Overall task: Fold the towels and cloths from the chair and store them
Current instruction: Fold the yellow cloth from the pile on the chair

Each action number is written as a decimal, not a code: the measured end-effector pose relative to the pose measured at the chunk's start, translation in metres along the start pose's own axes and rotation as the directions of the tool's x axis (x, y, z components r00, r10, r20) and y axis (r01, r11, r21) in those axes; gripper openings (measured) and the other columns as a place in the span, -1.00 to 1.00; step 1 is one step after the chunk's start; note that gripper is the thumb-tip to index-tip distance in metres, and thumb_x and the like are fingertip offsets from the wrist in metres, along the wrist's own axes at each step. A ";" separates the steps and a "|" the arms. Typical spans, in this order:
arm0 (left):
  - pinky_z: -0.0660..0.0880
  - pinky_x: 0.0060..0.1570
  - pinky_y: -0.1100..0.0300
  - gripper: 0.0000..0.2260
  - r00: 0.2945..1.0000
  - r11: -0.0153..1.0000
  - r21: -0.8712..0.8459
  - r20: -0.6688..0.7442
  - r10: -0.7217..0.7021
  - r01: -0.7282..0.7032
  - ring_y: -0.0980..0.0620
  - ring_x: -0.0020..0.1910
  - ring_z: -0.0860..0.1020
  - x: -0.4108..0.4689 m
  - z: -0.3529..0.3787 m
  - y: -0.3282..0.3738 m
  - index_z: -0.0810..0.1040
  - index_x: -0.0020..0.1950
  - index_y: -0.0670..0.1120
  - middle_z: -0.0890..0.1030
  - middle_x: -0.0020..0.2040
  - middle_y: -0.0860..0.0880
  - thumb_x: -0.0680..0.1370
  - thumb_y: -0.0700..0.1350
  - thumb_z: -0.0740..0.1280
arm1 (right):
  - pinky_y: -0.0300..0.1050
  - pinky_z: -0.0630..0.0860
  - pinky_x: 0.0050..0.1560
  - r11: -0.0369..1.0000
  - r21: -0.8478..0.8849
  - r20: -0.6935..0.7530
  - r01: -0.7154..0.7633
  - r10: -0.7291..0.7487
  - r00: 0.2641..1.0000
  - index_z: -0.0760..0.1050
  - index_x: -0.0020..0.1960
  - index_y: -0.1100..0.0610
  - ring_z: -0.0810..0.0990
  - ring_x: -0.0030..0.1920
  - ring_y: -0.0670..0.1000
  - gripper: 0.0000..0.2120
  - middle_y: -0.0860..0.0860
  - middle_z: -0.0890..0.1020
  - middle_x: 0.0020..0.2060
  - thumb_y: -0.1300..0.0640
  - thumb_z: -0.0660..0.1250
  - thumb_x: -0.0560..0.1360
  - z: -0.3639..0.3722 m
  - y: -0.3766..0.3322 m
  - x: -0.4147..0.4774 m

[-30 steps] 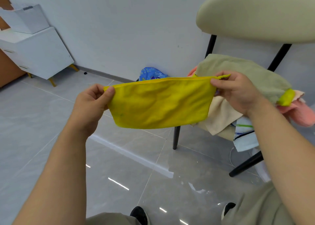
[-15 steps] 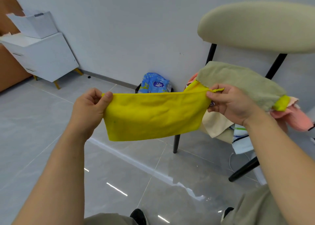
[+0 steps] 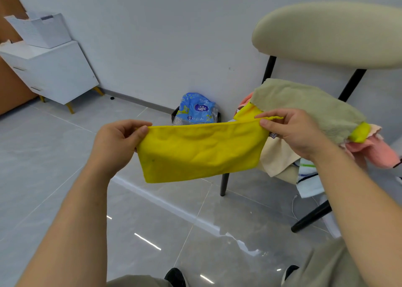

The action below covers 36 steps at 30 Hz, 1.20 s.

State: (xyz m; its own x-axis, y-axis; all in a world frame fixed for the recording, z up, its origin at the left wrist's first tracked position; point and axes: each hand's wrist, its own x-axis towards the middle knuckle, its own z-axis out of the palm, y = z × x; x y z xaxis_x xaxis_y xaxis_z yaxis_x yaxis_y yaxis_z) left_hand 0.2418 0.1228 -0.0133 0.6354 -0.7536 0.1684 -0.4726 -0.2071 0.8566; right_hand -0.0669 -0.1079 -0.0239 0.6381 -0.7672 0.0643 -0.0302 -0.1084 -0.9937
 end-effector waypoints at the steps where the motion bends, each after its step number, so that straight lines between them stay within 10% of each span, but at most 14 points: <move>1: 0.64 -0.01 -0.07 -0.87 1.000 1.000 0.013 0.003 -0.004 0.004 -0.04 -0.06 0.64 -0.001 0.000 0.000 0.67 0.08 0.07 0.69 -0.05 -0.03 0.61 -0.10 0.36 | -0.19 0.64 -0.07 1.000 0.021 0.023 -0.022 0.021 1.000 0.70 -0.01 0.12 0.67 -0.12 -0.04 -0.73 0.06 0.73 -0.18 0.07 0.51 0.32 -0.002 0.000 -0.001; 7: 0.62 -0.09 0.07 -0.87 0.996 0.997 -0.057 0.073 -0.055 0.059 0.10 -0.15 0.64 -0.004 -0.002 0.005 0.68 -0.02 0.04 0.70 -0.15 0.00 0.61 -0.11 0.34 | -0.22 0.53 -0.27 0.972 0.186 0.159 -0.144 0.114 0.981 0.70 -0.22 0.12 0.59 -0.26 -0.03 -0.62 0.06 0.63 -0.29 -0.01 0.68 0.05 -0.013 -0.002 -0.003; 12: 0.56 0.01 0.00 -0.80 0.963 0.914 -0.330 0.200 -0.178 0.237 -0.05 -0.03 0.61 -0.003 0.000 0.015 0.66 0.06 -0.06 0.70 -0.06 -0.05 0.52 -0.03 0.33 | -0.24 0.48 -0.37 0.919 0.317 0.177 -0.235 0.186 0.967 0.57 -0.21 0.12 0.53 -0.34 -0.01 -0.92 0.06 0.54 -0.36 0.28 0.38 0.38 -0.011 -0.010 -0.005; 16: 0.62 -0.08 0.03 -0.91 0.945 0.940 -0.177 0.204 -0.256 0.292 -0.17 -0.01 0.62 0.002 0.010 0.012 0.61 0.08 -0.05 0.67 -0.03 -0.18 0.62 -0.16 0.32 | -0.22 0.45 -0.42 0.965 0.042 -0.020 -0.261 0.262 0.965 0.49 -0.16 0.01 0.49 -0.29 -0.02 -0.78 0.03 0.52 -0.28 0.30 0.37 0.54 -0.004 0.002 0.000; 24: 0.66 -0.11 -0.07 -0.96 0.973 0.982 -0.095 0.185 -0.141 0.161 -0.15 -0.20 0.61 0.002 0.049 0.031 0.47 0.04 -0.21 0.62 -0.07 -0.36 0.62 -0.31 0.27 | -0.16 0.48 -0.19 0.882 -0.465 0.155 -0.081 0.171 0.973 0.73 -0.12 0.00 0.50 -0.27 -0.10 -0.72 0.00 0.59 -0.28 0.29 0.31 0.55 0.013 -0.025 -0.016; 36: 0.55 -0.09 -0.20 -0.72 0.973 0.992 0.117 0.231 0.027 -0.055 -0.24 -0.16 0.58 -0.008 0.102 0.051 0.64 -0.15 0.13 0.65 -0.18 -0.13 0.60 -0.21 0.27 | -0.21 0.43 -0.24 0.683 -0.673 0.374 0.284 -0.017 0.927 0.69 0.04 -0.11 0.53 -0.29 -0.08 -0.74 -0.06 0.60 -0.37 0.22 0.45 0.48 0.036 -0.019 -0.020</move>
State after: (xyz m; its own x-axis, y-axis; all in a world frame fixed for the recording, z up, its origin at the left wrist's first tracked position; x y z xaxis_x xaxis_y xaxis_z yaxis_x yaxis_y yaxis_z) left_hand 0.1505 0.0551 -0.0209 0.4645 -0.8824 0.0743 -0.5754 -0.2370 0.7828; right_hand -0.0517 -0.0674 -0.0097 0.8802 -0.4727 0.0422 -0.3565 -0.7174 -0.5986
